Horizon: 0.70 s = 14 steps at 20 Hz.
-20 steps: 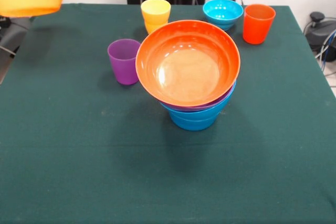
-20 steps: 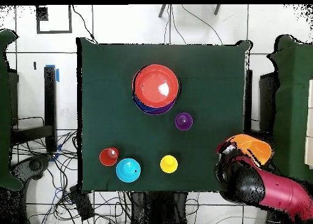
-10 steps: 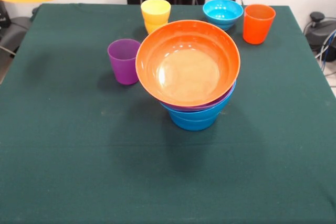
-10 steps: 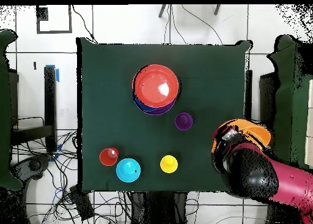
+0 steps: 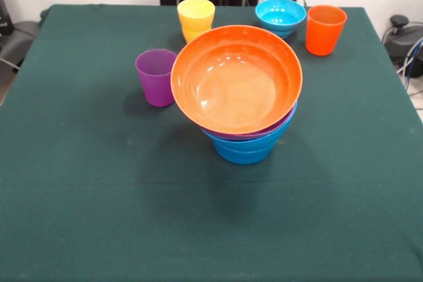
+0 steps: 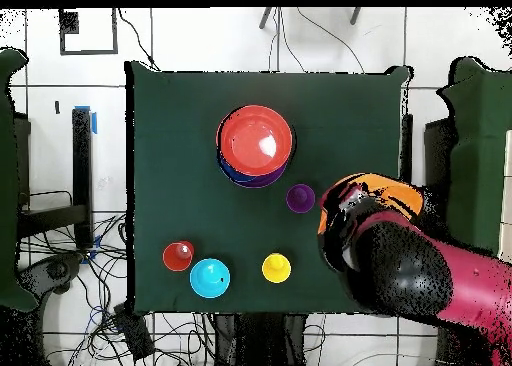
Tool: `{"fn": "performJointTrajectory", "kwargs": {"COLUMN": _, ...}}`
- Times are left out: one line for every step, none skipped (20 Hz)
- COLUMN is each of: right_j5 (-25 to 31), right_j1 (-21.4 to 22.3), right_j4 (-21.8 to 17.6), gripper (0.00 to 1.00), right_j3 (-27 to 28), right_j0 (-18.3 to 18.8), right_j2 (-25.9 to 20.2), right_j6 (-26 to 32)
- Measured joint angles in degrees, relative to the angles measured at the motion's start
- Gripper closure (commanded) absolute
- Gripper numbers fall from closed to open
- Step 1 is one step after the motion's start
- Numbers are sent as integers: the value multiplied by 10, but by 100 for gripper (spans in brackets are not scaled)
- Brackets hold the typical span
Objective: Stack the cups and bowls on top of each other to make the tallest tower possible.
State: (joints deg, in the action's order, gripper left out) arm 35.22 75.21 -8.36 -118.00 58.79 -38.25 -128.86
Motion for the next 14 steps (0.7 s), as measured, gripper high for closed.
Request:
{"fn": "performJointTrajectory", "kwargs": {"right_j5": 6, "right_j1": 3, "right_j4": 4, "gripper": 100, "right_j3": 1, "right_j0": 0, "right_j2": -4, "right_j6": 0}}
{"fn": "performJointTrajectory", "kwargs": {"right_j5": 16, "right_j1": 9, "right_j4": 11, "gripper": 100, "right_j3": 3, "right_j0": 0, "right_j2": -10, "right_j6": 0}}
{"fn": "performJointTrajectory", "kwargs": {"right_j5": 26, "right_j1": 13, "right_j4": 17, "gripper": 100, "right_j3": 6, "right_j0": 0, "right_j2": -16, "right_j6": 0}}
{"fn": "performJointTrajectory", "kwargs": {"right_j5": 36, "right_j1": 17, "right_j4": 21, "gripper": 100, "right_j3": 9, "right_j0": -1, "right_j2": -20, "right_j6": 0}}
{"fn": "performJointTrajectory", "kwargs": {"right_j5": 53, "right_j1": 23, "right_j4": 26, "gripper": 100, "right_j3": 18, "right_j0": -3, "right_j2": -28, "right_j6": 0}}
{"fn": "performJointTrajectory", "kwargs": {"right_j5": 58, "right_j1": 24, "right_j4": 27, "gripper": 100, "right_j3": 21, "right_j0": -4, "right_j2": -29, "right_j6": 0}}
{"fn": "performJointTrajectory", "kwargs": {"right_j5": 64, "right_j1": 25, "right_j4": 27, "gripper": 100, "right_j3": 25, "right_j0": -5, "right_j2": -31, "right_j6": 0}}
{"fn": "performJointTrajectory", "kwargs": {"right_j5": 68, "right_j1": 26, "right_j4": 27, "gripper": 100, "right_j3": 28, "right_j0": -6, "right_j2": -33, "right_j6": 0}}
{"fn": "performJointTrajectory", "kwargs": {"right_j5": 76, "right_j1": 26, "right_j4": 27, "gripper": 100, "right_j3": 36, "right_j0": -8, "right_j2": -37, "right_j6": 0}}
{"fn": "performJointTrajectory", "kwargs": {"right_j5": 79, "right_j1": 26, "right_j4": 27, "gripper": 100, "right_j3": 39, "right_j0": -10, "right_j2": -39, "right_j6": 0}}
{"fn": "performJointTrajectory", "kwargs": {"right_j5": 81, "right_j1": 26, "right_j4": 27, "gripper": 100, "right_j3": 44, "right_j0": -12, "right_j2": -42, "right_j6": 0}}
{"fn": "performJointTrajectory", "kwargs": {"right_j5": 81, "right_j1": 26, "right_j4": 27, "gripper": 100, "right_j3": 49, "right_j0": -15, "right_j2": -44, "right_j6": 0}}
{"fn": "performJointTrajectory", "kwargs": {"right_j5": 81, "right_j1": 24, "right_j4": 27, "gripper": 100, "right_j3": 58, "right_j0": -21, "right_j2": -47, "right_j6": 0}}
{"fn": "performJointTrajectory", "kwargs": {"right_j5": 81, "right_j1": 23, "right_j4": 27, "gripper": 100, "right_j3": 63, "right_j0": -25, "right_j2": -48, "right_j6": 0}}
